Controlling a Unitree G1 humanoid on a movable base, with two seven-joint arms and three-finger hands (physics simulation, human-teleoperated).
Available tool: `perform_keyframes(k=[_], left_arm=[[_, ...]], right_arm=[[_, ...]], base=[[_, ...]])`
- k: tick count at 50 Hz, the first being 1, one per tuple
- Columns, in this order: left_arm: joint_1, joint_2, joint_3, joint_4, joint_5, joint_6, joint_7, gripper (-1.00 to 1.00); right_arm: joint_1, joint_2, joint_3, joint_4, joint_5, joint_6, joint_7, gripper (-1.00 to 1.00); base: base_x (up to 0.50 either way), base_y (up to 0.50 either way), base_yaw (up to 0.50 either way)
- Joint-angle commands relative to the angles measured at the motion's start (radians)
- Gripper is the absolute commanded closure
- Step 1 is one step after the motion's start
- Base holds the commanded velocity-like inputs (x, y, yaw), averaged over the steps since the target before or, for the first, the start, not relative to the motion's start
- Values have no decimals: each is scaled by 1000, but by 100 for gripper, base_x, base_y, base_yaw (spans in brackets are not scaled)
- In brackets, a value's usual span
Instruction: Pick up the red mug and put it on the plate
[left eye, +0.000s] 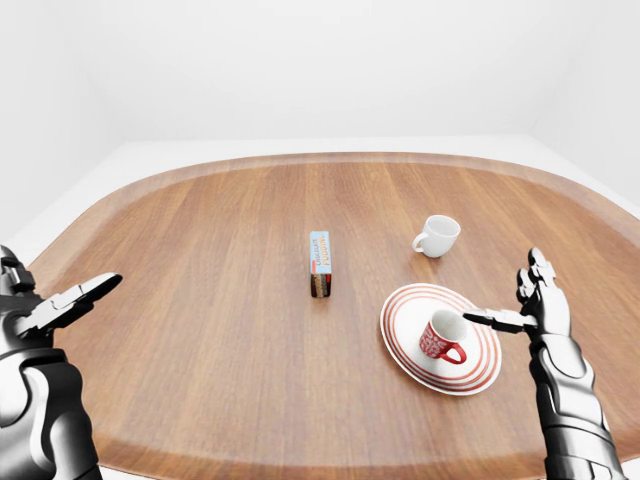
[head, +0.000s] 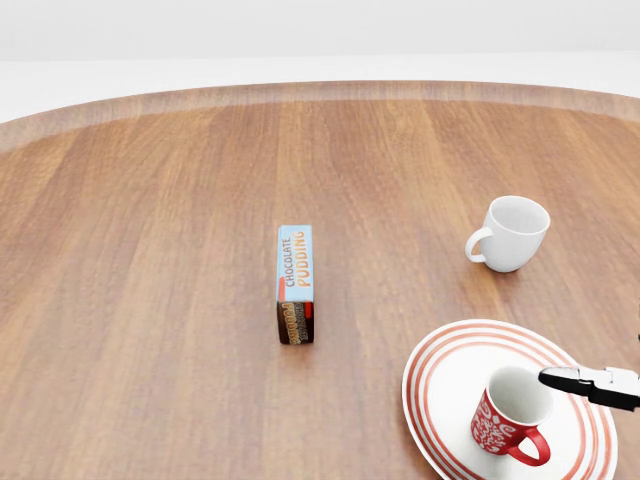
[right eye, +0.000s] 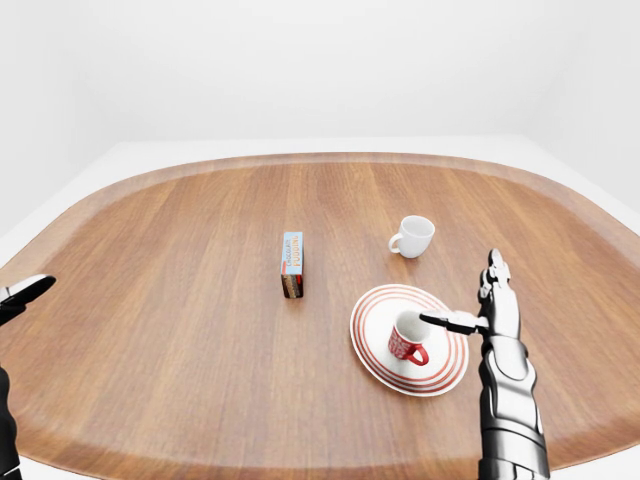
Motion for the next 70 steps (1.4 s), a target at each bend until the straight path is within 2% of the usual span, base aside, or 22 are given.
perform_keyframes(k=[1,50,52,56,57,62,70], left_arm=[[0,0,1,0,0,0,-1,-100],[-1,2,-3,22,1,0,-6,-100],[-1,2,-3,22,1,0,-6,-100],[-2,2,-5,23,2,0,-5,-100],[-1,2,-5,21,2,0,-4,-100],[-2,2,-6,17,3,0,-2,-100],[-4,2,-6,16,3,0,0,-100]], right_arm=[[13,-2,-32,-53,33,0,-36,-100],[8,-5,-25,-30,37,0,-29,-100],[11,-6,-27,-47,40,0,-30,-100],[45,-4,-76,-260,65,0,-20,-100],[61,-8,-101,-370,85,55,-17,-100],[69,5,-163,-553,86,175,2,-100],[66,18,-206,-702,100,175,24,-100]], base=[[0,0,0],[0,0,0],[0,0,0],[0,0,0],[0,0,0],[0,0,0],[0,0,0]])
